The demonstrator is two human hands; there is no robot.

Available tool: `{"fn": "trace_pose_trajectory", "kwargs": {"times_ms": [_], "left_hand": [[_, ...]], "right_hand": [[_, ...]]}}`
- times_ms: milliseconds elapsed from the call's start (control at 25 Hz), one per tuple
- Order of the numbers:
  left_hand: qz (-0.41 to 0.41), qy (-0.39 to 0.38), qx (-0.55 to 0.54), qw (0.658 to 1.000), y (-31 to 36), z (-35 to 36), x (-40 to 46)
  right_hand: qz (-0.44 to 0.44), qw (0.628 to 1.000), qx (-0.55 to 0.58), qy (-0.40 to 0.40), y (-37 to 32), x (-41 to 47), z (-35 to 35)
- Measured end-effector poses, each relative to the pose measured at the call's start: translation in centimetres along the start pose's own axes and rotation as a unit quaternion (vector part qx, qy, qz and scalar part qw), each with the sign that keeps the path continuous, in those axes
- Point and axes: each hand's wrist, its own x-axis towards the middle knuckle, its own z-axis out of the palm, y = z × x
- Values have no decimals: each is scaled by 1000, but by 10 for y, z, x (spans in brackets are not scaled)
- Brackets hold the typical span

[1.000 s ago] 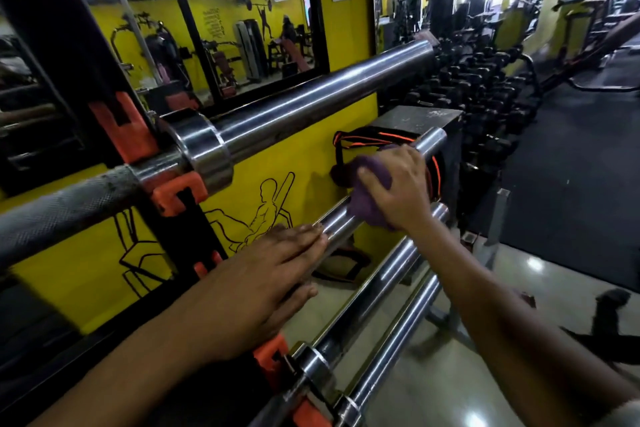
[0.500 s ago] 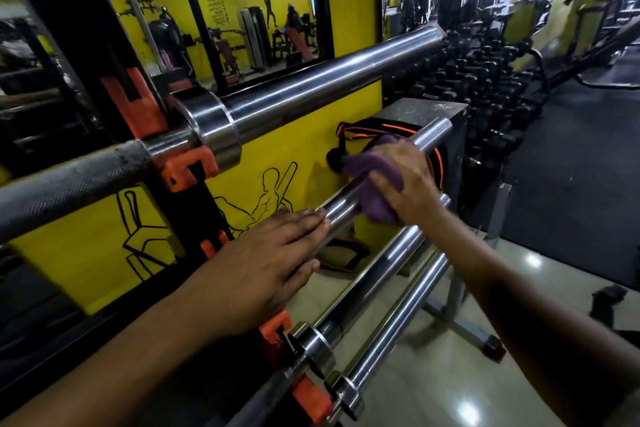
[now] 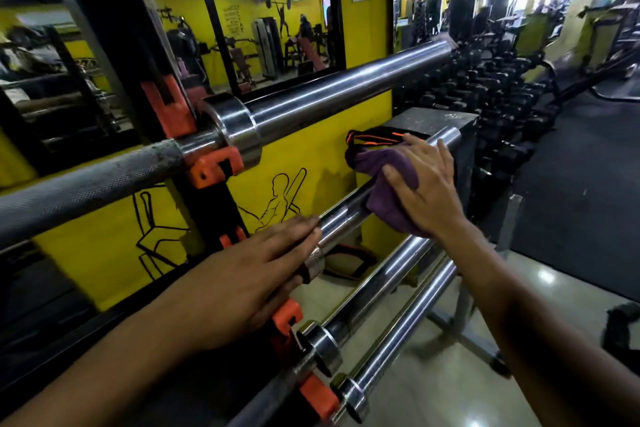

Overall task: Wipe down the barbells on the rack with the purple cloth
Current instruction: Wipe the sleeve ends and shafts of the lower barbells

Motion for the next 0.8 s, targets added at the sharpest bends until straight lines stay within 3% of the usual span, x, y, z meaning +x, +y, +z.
{"fn": "trace_pose_trajectory", "kwargs": {"times_ms": [120, 200, 360, 440, 520, 640, 800], "left_hand": [[-33, 3, 15, 999, 4, -3, -27], [-56, 10, 25, 998, 9, -4, -32], [-65, 13, 16, 998, 11, -4, -29], [-63, 12, 10, 998, 10, -4, -29], [-58, 11, 1, 998, 9, -3, -29], [-60, 11, -3, 998, 9, -1, -30], [-68, 12, -10, 998, 9, 2, -31]], "right_hand": [[43, 995, -48, -72, -3, 15, 7], [71, 994, -35, -75, -29, 18, 14], [-69, 993, -22, -99, -96, -13, 31], [-99, 983, -28, -149, -88, -10, 27], [-20, 979, -34, -200, -58, 9, 12], [46, 986, -39, -157, -42, 29, -2], [-77, 978, -19, -192, -105, -4, 16]]}}
